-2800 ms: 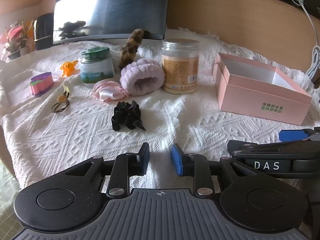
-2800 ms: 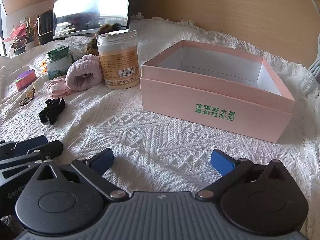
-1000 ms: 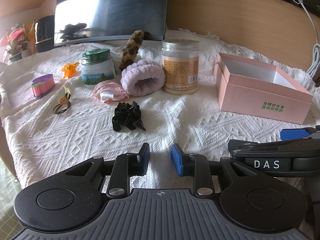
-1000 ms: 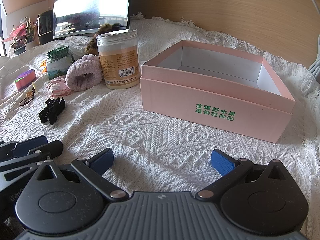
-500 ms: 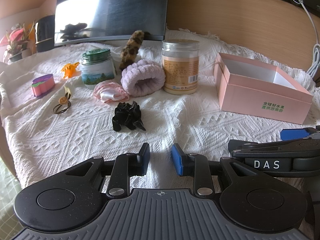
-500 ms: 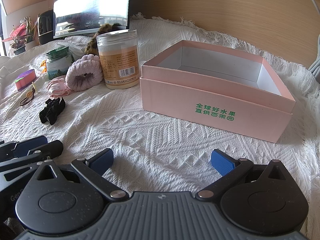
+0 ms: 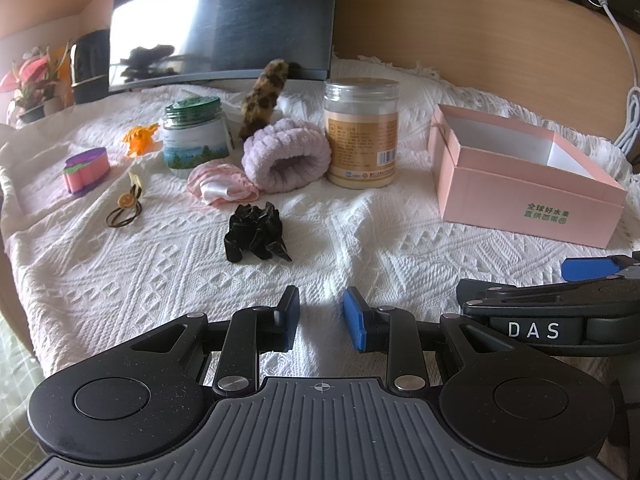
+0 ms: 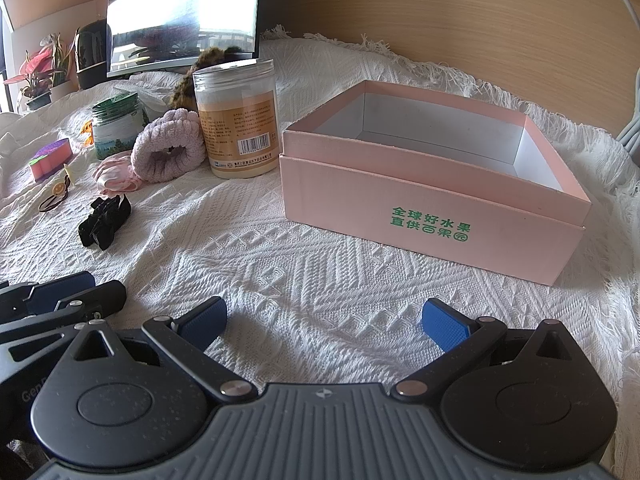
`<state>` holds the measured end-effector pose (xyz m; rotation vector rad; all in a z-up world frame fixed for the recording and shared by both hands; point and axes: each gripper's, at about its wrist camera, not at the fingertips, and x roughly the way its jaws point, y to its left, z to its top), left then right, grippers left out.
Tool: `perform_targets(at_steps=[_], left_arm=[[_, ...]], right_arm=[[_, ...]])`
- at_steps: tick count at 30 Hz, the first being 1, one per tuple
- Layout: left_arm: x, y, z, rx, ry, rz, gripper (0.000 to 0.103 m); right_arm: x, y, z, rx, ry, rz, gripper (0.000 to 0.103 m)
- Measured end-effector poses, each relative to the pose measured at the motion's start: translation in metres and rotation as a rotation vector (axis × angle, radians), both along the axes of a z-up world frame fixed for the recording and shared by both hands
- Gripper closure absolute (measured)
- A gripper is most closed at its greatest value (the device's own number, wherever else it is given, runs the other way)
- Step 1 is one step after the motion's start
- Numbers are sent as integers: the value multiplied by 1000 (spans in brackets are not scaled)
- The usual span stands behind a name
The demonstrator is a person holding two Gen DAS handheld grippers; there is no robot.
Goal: Organize soft objects
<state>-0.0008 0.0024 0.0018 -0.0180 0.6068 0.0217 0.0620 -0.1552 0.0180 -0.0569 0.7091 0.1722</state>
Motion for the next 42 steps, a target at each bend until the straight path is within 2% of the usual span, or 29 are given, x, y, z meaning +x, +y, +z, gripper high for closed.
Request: perform_targets(at_steps=[5,9,13,15,18,21,23,26,27,30,36,40,42], left_arm=[[0,2,0,-6,2,-2,73],[-3,12,3,-73,17,-1,73],[5,28,11,-114,61,-33,71],[11,42,20,-105,66,-29,71],[22,77,38,-82,25,23,72],[44,127,51,-68,21,105,75],[66,158,53,-80,60,141,75],[97,193,47,-151,128,146,75],[107,200,44,-155,138,140,75],[127,207,38,-151,154,107,75],[154,207,21,-109,190,12,74],[151,205,15,-74,154,-61,75],[148,205,12,-52,135,-98,75]], right_arm=[[0,0,0,0,0,0,0],[1,0,1,0,7,-2,0],[11,0,6,-8,78,12,0],[18,1,9,-20,136,34,0],[24,1,11,-32,189,53,0],[25,1,13,-39,208,49,0],[26,1,14,-41,215,50,0],[28,3,17,-46,233,43,1],[25,5,19,-44,224,37,5],[15,15,29,-29,181,37,5],[5,62,52,-45,99,149,6],[14,96,59,-11,81,196,29],[20,113,58,8,92,215,31]])
